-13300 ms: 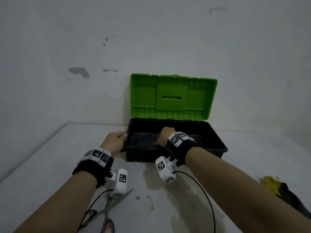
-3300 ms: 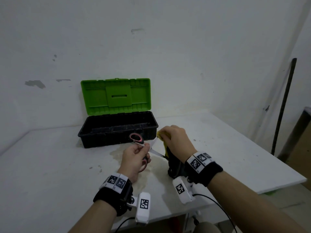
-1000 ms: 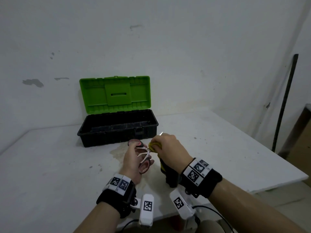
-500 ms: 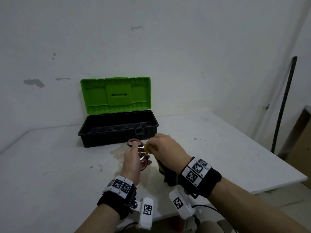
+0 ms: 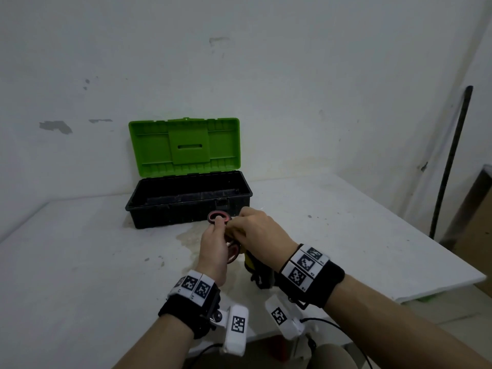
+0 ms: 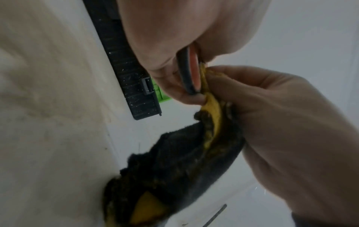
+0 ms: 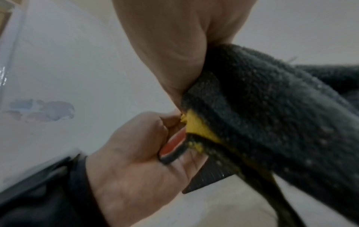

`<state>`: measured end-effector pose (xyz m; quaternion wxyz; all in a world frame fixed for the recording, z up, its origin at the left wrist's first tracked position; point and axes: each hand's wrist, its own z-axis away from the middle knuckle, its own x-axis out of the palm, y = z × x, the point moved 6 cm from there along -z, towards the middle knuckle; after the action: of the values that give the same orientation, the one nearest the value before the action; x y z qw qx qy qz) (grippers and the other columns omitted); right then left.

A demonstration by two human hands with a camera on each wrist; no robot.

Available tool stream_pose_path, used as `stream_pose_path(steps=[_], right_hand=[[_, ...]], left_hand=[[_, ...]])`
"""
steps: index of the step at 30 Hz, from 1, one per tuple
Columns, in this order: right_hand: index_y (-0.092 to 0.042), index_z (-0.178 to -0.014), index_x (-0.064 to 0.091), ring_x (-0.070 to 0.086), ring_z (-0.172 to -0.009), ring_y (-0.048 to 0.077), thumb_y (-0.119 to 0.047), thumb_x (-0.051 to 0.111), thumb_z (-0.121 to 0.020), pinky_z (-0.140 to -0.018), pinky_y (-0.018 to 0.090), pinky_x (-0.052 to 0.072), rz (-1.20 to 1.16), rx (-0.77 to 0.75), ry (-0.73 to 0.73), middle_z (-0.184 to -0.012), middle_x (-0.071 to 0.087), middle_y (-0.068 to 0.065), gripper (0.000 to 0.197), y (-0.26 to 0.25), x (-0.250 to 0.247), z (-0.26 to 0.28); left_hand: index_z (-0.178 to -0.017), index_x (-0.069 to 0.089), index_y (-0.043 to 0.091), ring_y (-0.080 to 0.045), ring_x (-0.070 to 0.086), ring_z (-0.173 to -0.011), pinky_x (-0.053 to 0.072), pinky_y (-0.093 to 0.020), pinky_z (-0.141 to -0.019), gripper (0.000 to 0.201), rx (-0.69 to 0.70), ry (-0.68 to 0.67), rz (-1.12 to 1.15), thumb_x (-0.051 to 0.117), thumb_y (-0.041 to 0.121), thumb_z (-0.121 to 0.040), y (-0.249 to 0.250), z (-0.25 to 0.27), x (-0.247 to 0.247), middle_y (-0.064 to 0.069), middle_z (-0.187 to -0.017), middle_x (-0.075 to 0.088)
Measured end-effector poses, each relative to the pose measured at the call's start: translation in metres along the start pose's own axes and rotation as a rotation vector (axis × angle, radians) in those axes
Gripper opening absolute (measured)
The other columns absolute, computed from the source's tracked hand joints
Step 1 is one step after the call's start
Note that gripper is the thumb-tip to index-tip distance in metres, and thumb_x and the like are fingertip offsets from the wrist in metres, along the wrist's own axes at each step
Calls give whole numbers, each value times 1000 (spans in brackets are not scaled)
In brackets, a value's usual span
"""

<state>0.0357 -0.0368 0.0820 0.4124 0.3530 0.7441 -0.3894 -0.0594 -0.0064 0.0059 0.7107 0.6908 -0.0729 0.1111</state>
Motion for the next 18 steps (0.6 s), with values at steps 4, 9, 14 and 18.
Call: stream_pose_path(steps=[4, 9, 14, 18], right_hand=[[-22, -96, 75, 60, -79, 24, -22, 53, -94, -71, 37, 53, 36, 31, -39, -93, 56, 3, 22, 9, -5, 1], [-17, -94, 74, 56, -72, 21, -19, 52, -96, -64, 30, 46, -16, -27, -11, -91, 53, 5, 22, 0, 1, 1], [-19, -99, 75, 60, -76, 24, -22, 53, -96, -72, 38, 53, 36, 11, -58, -93, 55, 4, 22, 13, -1, 1], [-20, -97, 74, 58, -74, 22, -23, 53, -96, -68, 37, 51, -23, -58, 0, -91, 54, 3, 21, 5, -2, 1]], left_hand=[[-101, 65, 12, -25, 66, -65, 56, -41, -63, 42, 7, 28, -23, 35, 41, -107, 1, -4, -7, -18, -87, 69], [-102, 67, 4, -32, 71, -90, 61, -45, -75, 49, -1, 3, -45, 35, 41, -107, -3, -1, 1, -21, -100, 72], [-100, 65, 10, -25, 64, -69, 57, -36, -57, 40, -15, 62, -34, 37, 37, -107, -1, -4, -9, -16, -88, 68], [-104, 65, 5, -33, 69, -82, 57, -36, -59, 46, -8, 29, -49, 35, 39, -107, -1, 0, -3, -21, -96, 70]])
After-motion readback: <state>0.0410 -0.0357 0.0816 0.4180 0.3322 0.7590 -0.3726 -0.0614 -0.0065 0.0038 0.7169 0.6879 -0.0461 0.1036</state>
